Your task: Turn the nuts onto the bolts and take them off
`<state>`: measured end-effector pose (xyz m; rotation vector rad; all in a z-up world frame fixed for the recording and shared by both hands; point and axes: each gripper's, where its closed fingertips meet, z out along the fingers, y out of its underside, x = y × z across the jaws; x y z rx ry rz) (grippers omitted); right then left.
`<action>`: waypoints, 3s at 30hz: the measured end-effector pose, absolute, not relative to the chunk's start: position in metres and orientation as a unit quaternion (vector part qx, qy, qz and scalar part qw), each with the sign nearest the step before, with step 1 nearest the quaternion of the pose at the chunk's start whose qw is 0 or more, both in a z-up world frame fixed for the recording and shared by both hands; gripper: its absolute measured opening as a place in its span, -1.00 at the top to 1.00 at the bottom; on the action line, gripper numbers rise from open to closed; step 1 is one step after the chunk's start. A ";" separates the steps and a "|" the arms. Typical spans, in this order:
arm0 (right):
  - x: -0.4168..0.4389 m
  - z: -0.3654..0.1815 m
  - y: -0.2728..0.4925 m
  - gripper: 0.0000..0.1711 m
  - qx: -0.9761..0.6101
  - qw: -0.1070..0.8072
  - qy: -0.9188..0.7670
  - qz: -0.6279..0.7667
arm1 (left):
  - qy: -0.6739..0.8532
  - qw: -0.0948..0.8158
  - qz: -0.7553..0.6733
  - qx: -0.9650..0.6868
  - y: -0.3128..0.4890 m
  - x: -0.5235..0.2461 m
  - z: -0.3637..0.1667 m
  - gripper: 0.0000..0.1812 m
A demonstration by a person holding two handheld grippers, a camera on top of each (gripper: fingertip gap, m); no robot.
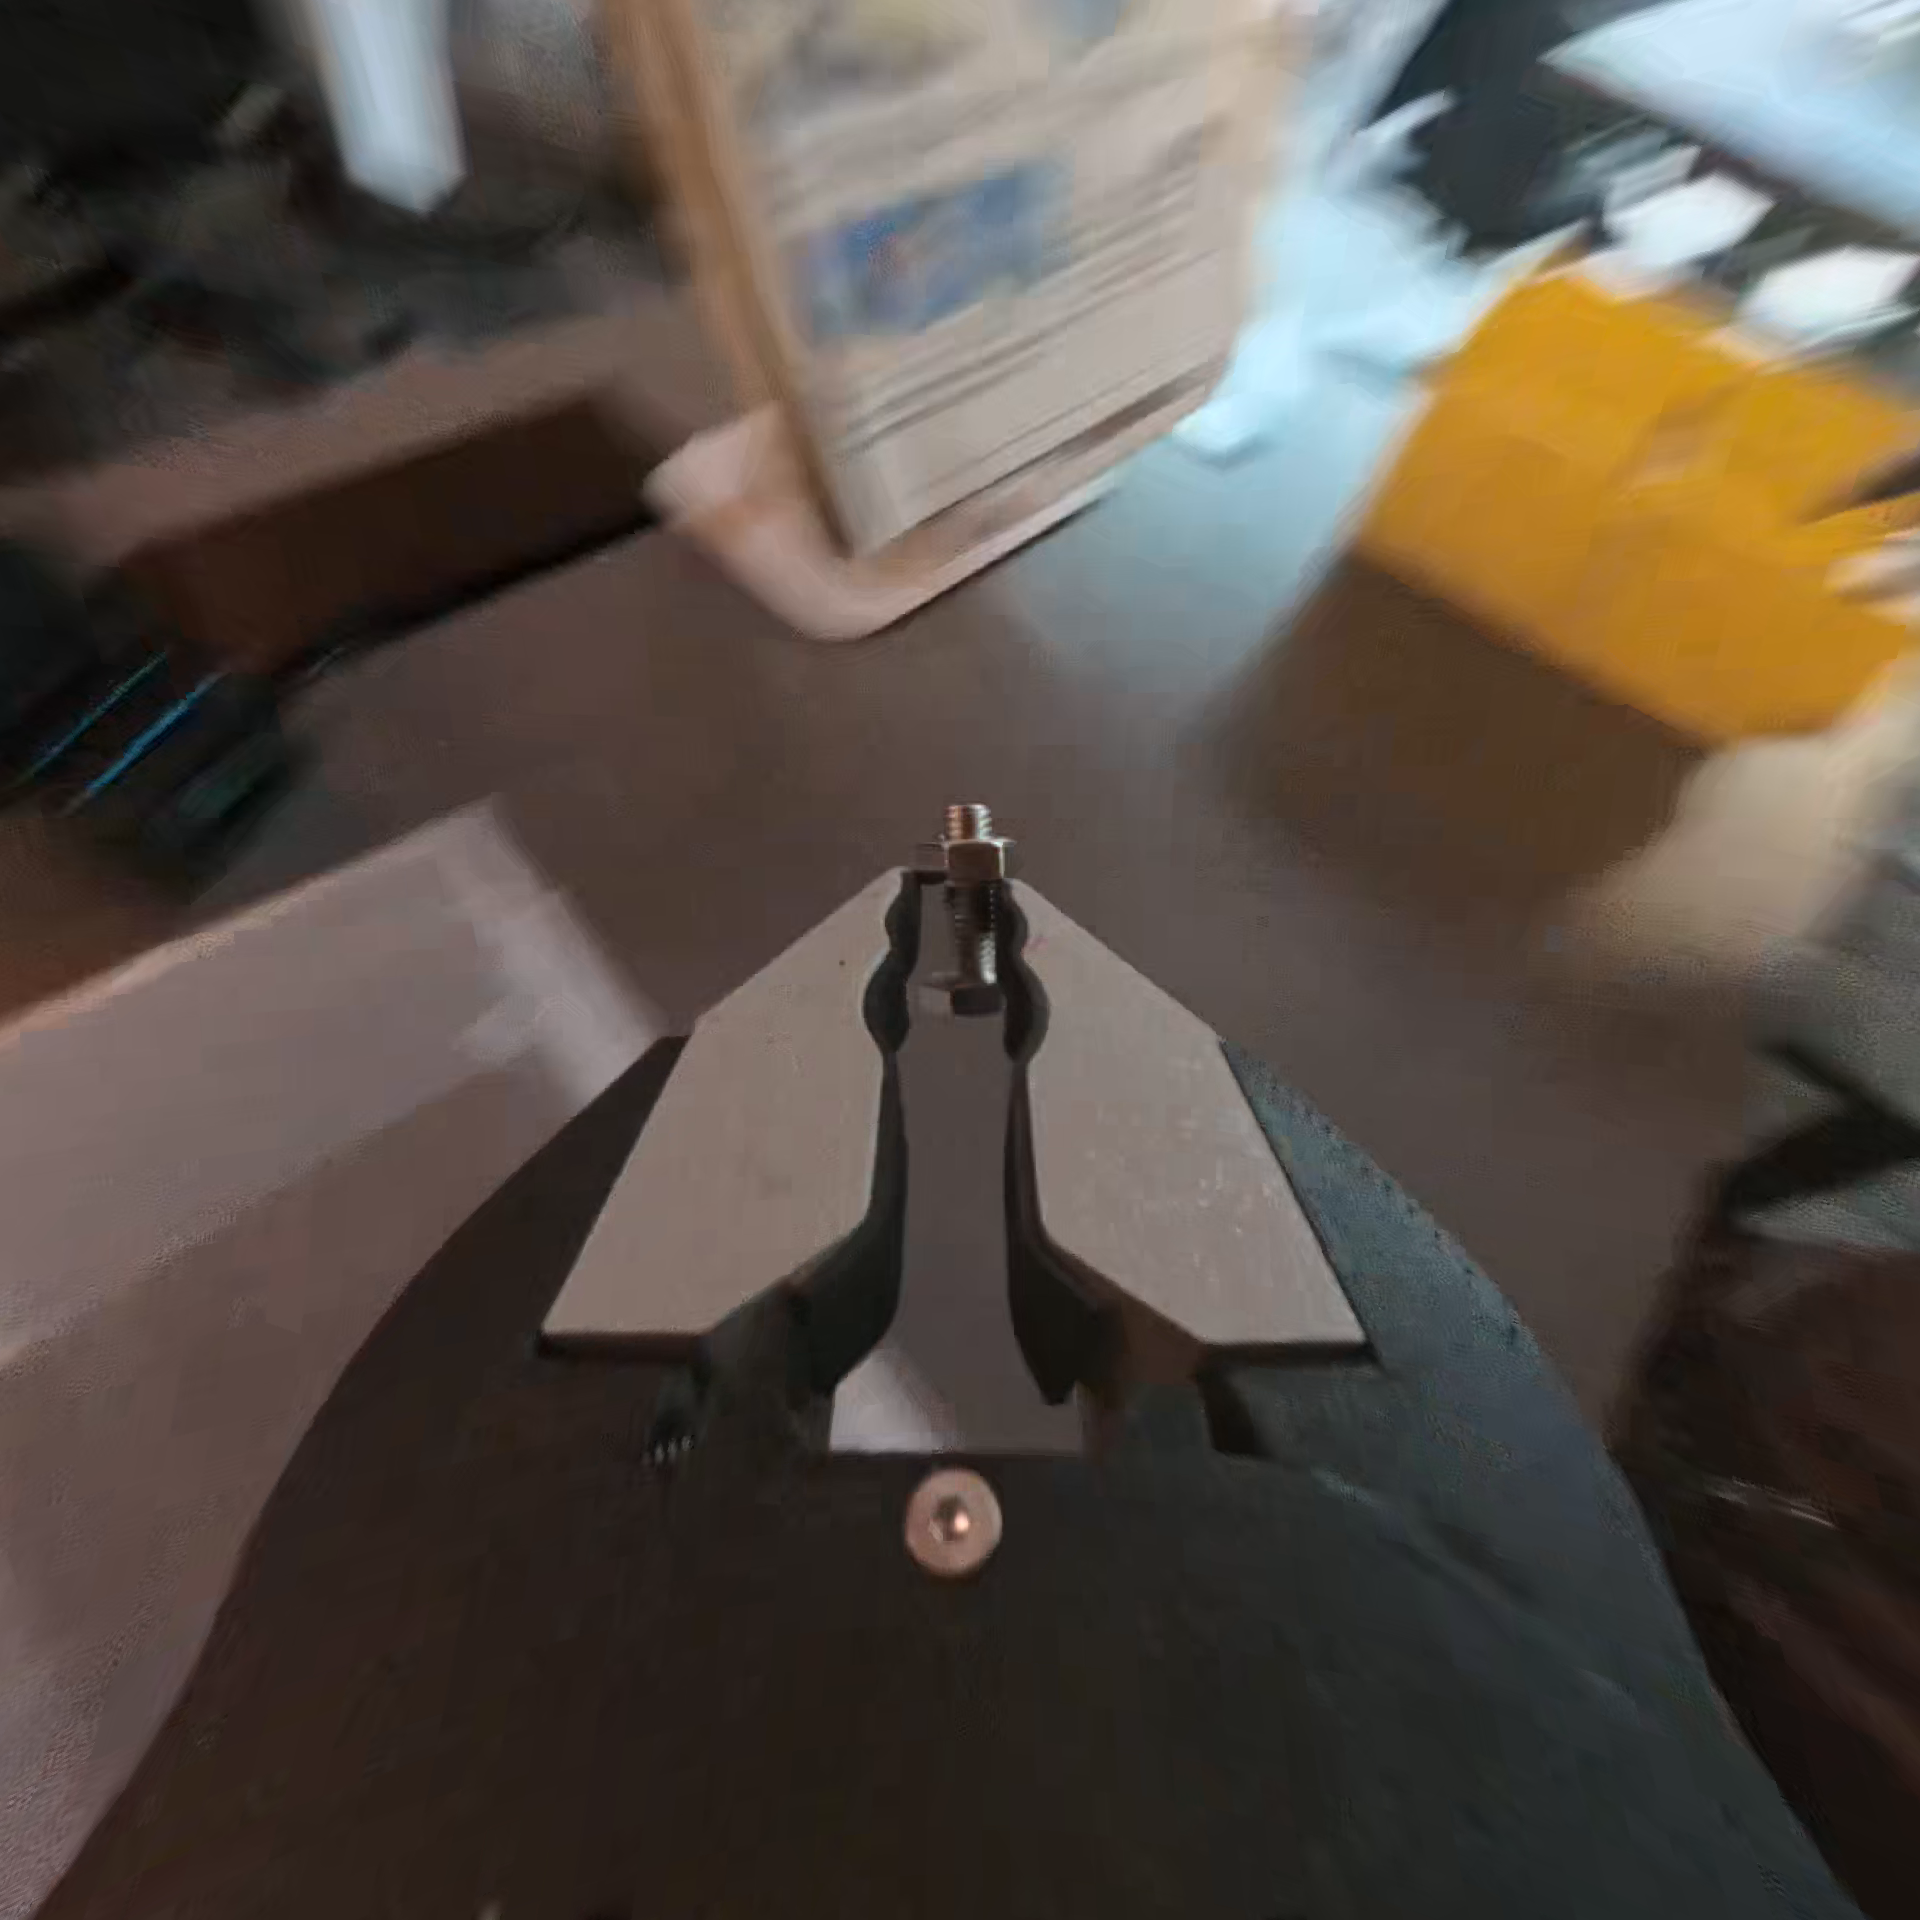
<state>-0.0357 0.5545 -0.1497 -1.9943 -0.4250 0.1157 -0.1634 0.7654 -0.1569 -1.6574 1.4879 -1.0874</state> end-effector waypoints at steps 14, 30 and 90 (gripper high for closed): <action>-0.099 -0.133 0.562 0.84 -0.712 0.602 -0.129 0.338 | 0.581 0.358 -0.577 -0.448 0.555 -0.087 -0.140 0.87; -0.076 -0.160 0.579 0.83 -0.674 0.619 -0.017 0.402 | 0.590 0.463 -0.453 -0.482 0.572 -0.066 -0.173 0.87; -0.054 -0.160 0.555 0.62 -0.709 0.670 -0.073 0.207 | 0.570 0.438 -0.511 -0.471 0.535 -0.045 -0.177 0.92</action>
